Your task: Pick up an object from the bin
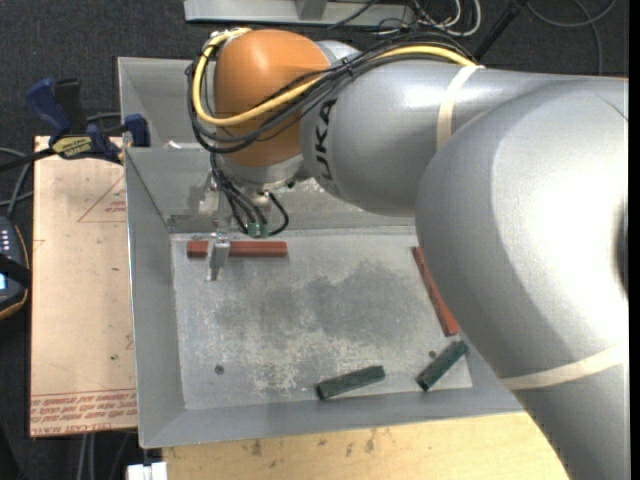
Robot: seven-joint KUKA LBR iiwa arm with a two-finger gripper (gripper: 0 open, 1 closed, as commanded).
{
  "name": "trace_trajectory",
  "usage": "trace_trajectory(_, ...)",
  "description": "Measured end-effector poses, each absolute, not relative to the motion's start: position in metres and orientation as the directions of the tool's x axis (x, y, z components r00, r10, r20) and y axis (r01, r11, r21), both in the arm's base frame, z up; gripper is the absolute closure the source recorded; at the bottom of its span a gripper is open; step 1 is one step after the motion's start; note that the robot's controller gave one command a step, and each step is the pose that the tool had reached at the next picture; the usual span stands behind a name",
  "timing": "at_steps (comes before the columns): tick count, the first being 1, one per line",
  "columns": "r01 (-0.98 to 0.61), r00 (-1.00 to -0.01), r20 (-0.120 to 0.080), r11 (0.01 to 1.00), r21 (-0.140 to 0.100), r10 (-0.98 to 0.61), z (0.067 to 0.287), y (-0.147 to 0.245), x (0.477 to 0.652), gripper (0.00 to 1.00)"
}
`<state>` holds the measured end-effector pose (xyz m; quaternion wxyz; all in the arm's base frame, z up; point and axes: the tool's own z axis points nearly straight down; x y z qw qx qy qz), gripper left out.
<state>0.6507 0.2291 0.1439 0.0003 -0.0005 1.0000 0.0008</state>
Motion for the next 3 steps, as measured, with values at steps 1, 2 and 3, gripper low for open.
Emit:
trace_trajectory(1,0.0,-1.0,-0.001,1.0,0.002,0.0,0.144,0.229,0.651,0.0)
trace_trajectory(2,0.082,-0.997,-0.006,0.997,0.004,0.082,0.076,0.177,0.65,0.0)
trace_trajectory(3,0.082,-0.997,-0.004,0.997,0.003,0.082,0.082,0.182,0.65,0.0)
